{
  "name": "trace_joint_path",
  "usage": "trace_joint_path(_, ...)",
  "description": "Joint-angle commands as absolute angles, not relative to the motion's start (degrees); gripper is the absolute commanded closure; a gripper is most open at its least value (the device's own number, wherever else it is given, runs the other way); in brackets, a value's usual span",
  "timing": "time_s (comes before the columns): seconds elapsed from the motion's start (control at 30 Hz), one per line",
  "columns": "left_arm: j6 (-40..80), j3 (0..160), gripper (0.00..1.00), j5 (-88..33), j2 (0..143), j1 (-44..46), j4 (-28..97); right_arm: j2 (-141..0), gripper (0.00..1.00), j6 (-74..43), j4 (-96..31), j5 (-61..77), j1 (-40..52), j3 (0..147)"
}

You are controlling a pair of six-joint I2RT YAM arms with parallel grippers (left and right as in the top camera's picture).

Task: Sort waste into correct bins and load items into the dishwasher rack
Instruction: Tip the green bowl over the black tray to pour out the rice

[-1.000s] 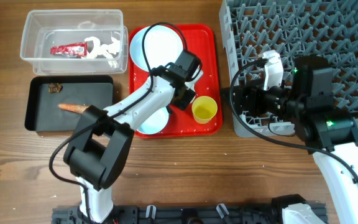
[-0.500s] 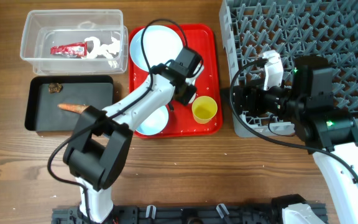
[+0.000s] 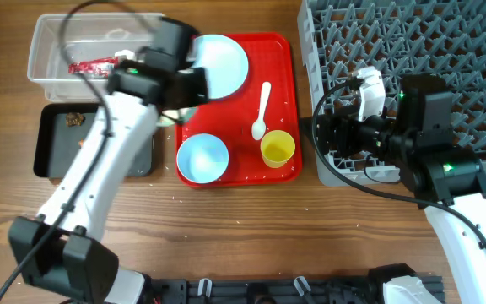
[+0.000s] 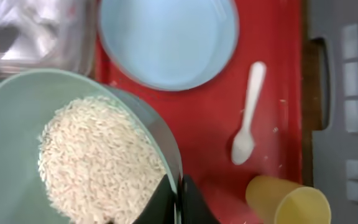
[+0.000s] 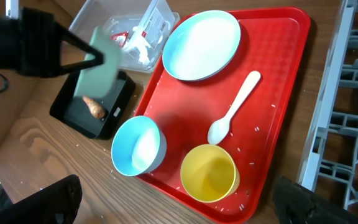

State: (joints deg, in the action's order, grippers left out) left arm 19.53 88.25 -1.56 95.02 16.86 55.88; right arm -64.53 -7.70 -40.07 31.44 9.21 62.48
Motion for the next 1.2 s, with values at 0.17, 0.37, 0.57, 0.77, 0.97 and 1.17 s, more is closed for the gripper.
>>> trace_joint_path(0.17, 11.5, 83.3, 0.96, -26.1, 94.8, -10.1, 60.5, -63.9, 0.00, -7.7, -39.7, 30.9, 9.3, 63.7)
trace_joint_path(0.37, -3.0, 77.5, 0.96, -44.5, 96.5, -24.7, 58.0, -63.9, 0.00, -8.1, -39.4, 30.9, 9.3, 63.7)
trace_joint_path(0.57, -7.1, 67.9, 0.96, -64.0, 96.8, -35.6, 44.6, -63.9, 0.00, -8.1, -39.0, 30.9, 9.3, 63.7)
trace_joint_path(0.77, -7.1, 65.0, 0.96, -73.3, 98.5, -42.8, 40.8, -63.9, 0.00, -8.1, -39.0, 30.9, 9.3, 63.7)
trace_joint_path(0.97, -7.0, 65.0, 0.96, -80.8, 102.1, -46.3, 40.4, -63.9, 0.00, -8.1, -39.0, 30.9, 9.3, 63.7)
trace_joint_path(1.17, 2.9, 65.0, 0.96, -83.5, 103.8, -48.6, 40.4, -63.9, 0.00, -8.1, -39.1, 30.9, 9.3, 63.7)
